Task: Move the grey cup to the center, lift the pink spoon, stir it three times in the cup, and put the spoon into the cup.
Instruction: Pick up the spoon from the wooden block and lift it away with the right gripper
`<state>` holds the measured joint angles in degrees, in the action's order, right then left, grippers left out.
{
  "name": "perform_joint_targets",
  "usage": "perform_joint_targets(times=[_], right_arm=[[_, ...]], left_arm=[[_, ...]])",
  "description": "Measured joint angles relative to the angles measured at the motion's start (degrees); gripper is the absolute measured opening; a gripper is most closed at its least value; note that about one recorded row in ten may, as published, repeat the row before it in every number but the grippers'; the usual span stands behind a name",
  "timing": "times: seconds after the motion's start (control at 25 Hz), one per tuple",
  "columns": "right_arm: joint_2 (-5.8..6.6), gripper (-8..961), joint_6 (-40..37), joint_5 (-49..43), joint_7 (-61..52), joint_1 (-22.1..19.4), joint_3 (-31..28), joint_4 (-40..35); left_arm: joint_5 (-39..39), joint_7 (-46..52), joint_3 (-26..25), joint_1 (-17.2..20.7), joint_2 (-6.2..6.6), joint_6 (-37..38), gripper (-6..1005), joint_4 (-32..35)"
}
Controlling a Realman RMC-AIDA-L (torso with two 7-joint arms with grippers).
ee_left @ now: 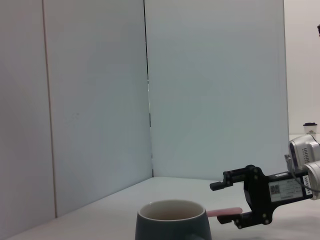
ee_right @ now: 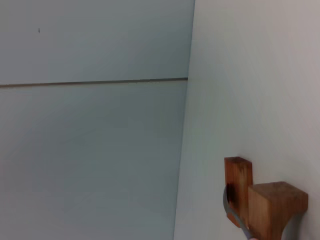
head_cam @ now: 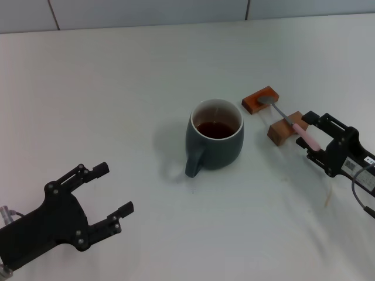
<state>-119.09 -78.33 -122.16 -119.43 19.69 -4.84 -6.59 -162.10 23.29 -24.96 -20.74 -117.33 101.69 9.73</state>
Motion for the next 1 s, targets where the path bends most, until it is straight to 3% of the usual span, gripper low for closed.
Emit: perform_joint_targets(times=[0.16,0.4,0.52,0.64,0.72,0.92,1.0], right_arm=[[0.00,740,0.0,0.0,-0.1,0.0,-0.2,0.0],[0.00,577,-0.3,0.0,0.0,-0.5,-0.6,0.0],[0.00,328,-0.6,0.0,0.4,-0.5,-0.6,0.1],[0.00,207,-1.7,0.0,2.9,-0.6,-1.1,0.1],[0.00,126,-3.0,0.0,5.9,-0.6,-2.4,0.1],[0.00,116,-8.2,0.5,22.5,0.4,-4.3,0.1],[-0.02,114,-12.0,2.0,34.6,0.8,-4.7,0.1]], left_arm=[[0.0,0.0,0.0,0.0,0.00,0.0,805,0.0],[0.0,-0.2,0.0,0.1,0.00,0.0,805,0.0],[-0.1,-0.4,0.0,0.2,0.00,0.0,805,0.0],[-0.1,-0.4,0.0,0.3,-0.02,0.0,805,0.0],[-0.1,-0.5,0.0,0.3,-0.10,0.0,805,0.0],[-0.1,-0.7,0.0,0.4,-0.35,0.0,805,0.0],[-0.1,-1.2,0.0,0.5,-0.47,-0.1,805,0.0]])
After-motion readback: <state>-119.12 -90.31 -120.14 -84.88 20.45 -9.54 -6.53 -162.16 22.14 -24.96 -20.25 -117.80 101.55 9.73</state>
